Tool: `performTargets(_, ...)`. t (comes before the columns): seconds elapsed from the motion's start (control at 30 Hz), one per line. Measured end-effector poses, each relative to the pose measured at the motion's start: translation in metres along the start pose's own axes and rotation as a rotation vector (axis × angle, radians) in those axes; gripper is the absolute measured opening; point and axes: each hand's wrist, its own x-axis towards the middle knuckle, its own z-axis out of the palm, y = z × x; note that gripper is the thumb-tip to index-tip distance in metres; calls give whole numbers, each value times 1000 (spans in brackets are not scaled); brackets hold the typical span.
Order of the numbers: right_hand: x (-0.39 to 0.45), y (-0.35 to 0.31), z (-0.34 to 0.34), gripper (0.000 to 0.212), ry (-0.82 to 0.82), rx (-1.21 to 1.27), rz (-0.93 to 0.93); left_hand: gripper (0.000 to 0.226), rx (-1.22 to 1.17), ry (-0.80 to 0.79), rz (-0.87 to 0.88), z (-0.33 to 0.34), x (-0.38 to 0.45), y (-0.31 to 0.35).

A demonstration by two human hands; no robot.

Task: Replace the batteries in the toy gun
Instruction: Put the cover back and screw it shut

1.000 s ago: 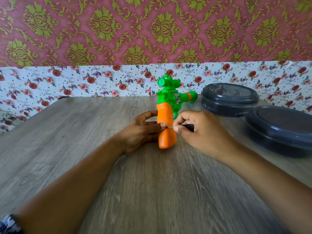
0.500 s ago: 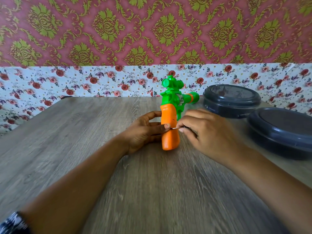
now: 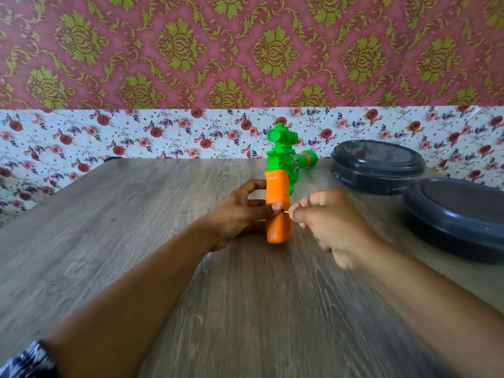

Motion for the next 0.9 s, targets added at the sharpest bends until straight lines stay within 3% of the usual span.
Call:
performTargets(0.07, -1, -3, -4, 11, -112, 213, 245, 57, 17, -7, -7, 1, 1, 0)
performTargets(0.13, -1, -1, -8, 6, -139, 136, 196, 53, 17, -16, -5, 0, 2, 0)
performTargets(0.2, -1, 1, -11, 9, -98, -114, -60, 54, -6, -36, -11, 0, 2, 0)
performTargets(0.27, 1, 2, -16, 12, -53, -525, -401, 57, -30, -48, -8, -2, 1, 0)
performTargets(0.33, 0, 4, -19, 5, -23, -820, -610, 57, -47, -59, -4, -3, 1, 0)
performTargets(0.63, 0, 8, -26, 11, 85, -1045, -1145, 47, -75, -79, -1, -3, -1, 1)
performTargets(0.8, 0, 10, -23, 5, 111, -1045, -1157, 49, -31, -64, 7, 1, -2, 2)
performTargets(0.9, -2, 11, -19, 5, 94, -906, -940, 48, -26, -50, 9, 3, -1, 2)
